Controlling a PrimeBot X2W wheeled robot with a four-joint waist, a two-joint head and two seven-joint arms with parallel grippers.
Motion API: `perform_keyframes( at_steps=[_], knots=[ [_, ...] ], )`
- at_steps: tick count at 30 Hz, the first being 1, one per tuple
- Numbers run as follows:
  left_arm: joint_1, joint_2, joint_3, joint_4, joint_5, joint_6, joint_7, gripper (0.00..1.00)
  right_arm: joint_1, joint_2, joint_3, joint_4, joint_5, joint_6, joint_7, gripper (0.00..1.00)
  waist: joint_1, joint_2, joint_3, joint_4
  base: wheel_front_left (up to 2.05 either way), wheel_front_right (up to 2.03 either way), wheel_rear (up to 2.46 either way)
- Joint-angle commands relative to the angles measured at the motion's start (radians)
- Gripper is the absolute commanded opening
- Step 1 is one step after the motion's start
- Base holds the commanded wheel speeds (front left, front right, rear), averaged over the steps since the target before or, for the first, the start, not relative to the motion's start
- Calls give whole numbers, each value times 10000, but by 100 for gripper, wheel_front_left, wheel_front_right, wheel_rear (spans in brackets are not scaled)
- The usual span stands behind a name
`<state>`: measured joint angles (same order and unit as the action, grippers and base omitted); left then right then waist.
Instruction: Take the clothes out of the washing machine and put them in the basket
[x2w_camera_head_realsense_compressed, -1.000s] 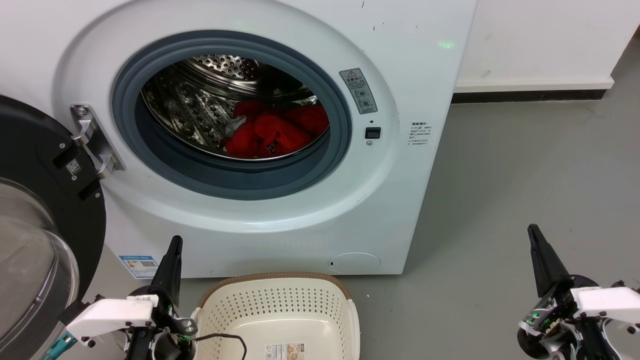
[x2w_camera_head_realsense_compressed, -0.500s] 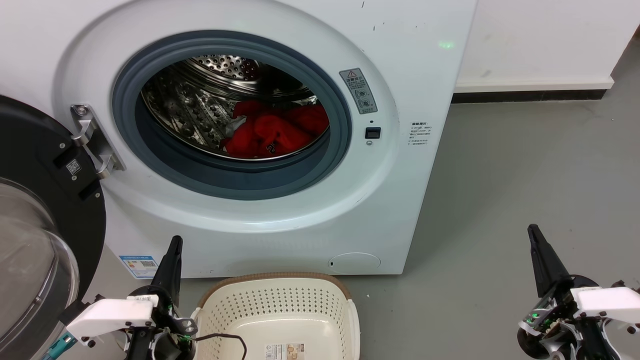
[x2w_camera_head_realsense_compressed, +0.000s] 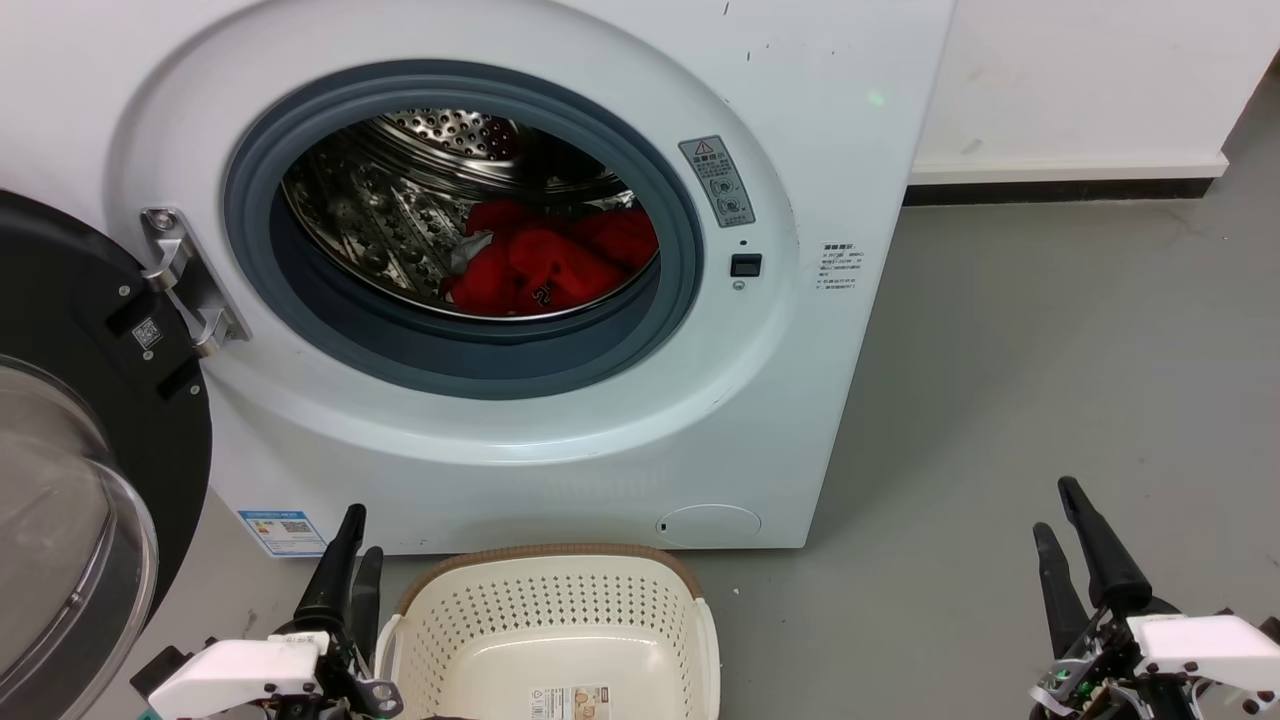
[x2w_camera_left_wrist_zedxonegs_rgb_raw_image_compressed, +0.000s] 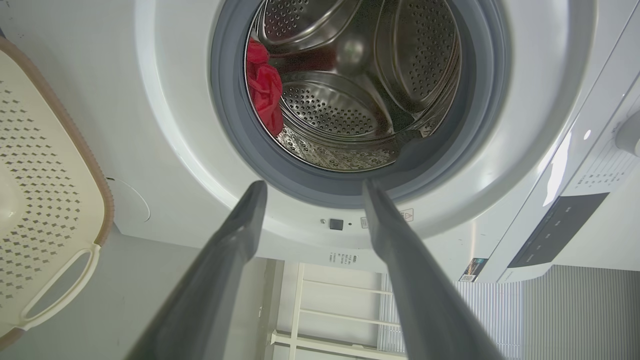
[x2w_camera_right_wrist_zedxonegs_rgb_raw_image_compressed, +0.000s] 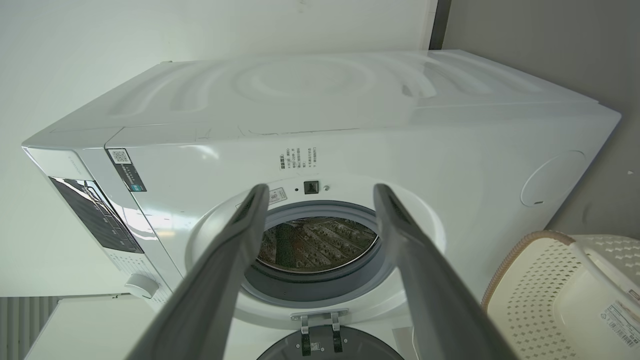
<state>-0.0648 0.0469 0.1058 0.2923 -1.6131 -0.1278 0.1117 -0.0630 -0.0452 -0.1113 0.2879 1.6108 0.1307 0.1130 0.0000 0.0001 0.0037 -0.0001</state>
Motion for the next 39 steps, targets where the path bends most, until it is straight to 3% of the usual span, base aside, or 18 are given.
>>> perform_keyframes(
  at_steps=[1,13,20,35,39],
  knots=[
    [-110,9,-9,-197,78,-1,-116,100,-99,-11,79,-205,-33,0,-125,100,0,-1,1,-2,0,0,0],
    [144,14,-3,-566,725,-7,-753,100,60,-21,167,-476,-752,0,-762,100,0,-1,16,-22,0,0,0],
    [207,18,364,-536,1389,-9,-1056,100,55,-26,-94,-452,-2017,0,-1067,100,0,-1,27,-26,0,0,0],
    [105,24,1455,-1224,4159,-5,-1636,100,-102,-37,-404,-1410,-6292,0,-1648,100,0,-1,120,-35,0,0,0],
    [82,25,1552,-1809,5169,285,-1775,100,-90,-39,-349,-1987,-7641,0,-1789,100,0,-1,160,-38,0,0,0]
  ],
)
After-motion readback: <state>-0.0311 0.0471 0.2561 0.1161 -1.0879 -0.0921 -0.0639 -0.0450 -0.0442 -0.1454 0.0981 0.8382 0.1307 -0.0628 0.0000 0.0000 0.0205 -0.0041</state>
